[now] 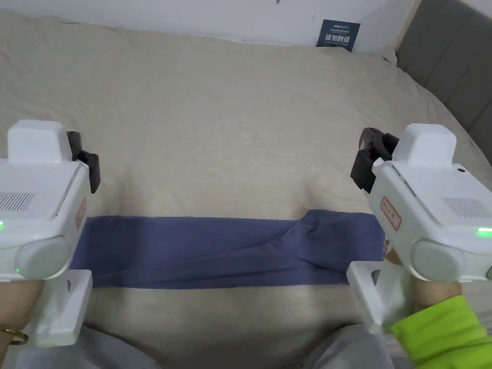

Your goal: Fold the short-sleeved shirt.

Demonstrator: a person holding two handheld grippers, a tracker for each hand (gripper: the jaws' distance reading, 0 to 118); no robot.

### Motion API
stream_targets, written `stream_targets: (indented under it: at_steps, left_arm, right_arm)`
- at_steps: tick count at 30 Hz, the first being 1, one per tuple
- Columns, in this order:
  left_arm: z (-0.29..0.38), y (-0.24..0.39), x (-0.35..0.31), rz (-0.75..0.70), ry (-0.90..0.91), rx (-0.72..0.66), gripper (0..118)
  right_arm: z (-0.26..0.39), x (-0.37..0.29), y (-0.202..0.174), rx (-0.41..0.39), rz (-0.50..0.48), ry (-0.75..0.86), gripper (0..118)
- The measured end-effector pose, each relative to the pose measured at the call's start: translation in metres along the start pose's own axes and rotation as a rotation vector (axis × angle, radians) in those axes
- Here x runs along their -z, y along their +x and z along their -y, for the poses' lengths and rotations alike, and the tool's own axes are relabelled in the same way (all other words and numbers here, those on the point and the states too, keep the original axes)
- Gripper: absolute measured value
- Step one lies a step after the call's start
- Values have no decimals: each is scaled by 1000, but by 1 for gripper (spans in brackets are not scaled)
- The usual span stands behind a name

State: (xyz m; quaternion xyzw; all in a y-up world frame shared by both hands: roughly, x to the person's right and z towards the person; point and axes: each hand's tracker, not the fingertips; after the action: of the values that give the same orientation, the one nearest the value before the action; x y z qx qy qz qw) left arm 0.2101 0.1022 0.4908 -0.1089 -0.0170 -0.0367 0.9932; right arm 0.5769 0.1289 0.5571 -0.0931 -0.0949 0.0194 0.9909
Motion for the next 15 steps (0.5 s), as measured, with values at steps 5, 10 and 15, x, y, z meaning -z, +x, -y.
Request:
stream_targets:
  at_steps: [5, 10, 15]
  left_arm:
    - [1, 1, 3, 41, -38, -7, 0]
    - [-2, -26, 13, 49, -93, -118, 14]
    - [4, -81, 38, 98, -282, -298, 80]
  right_arm:
    - [4, 4, -3, 39, -24, -43, 1]
    - [10, 6, -3, 44, -39, -65, 1]
    - [11, 5, -3, 25, -47, -85, 1]
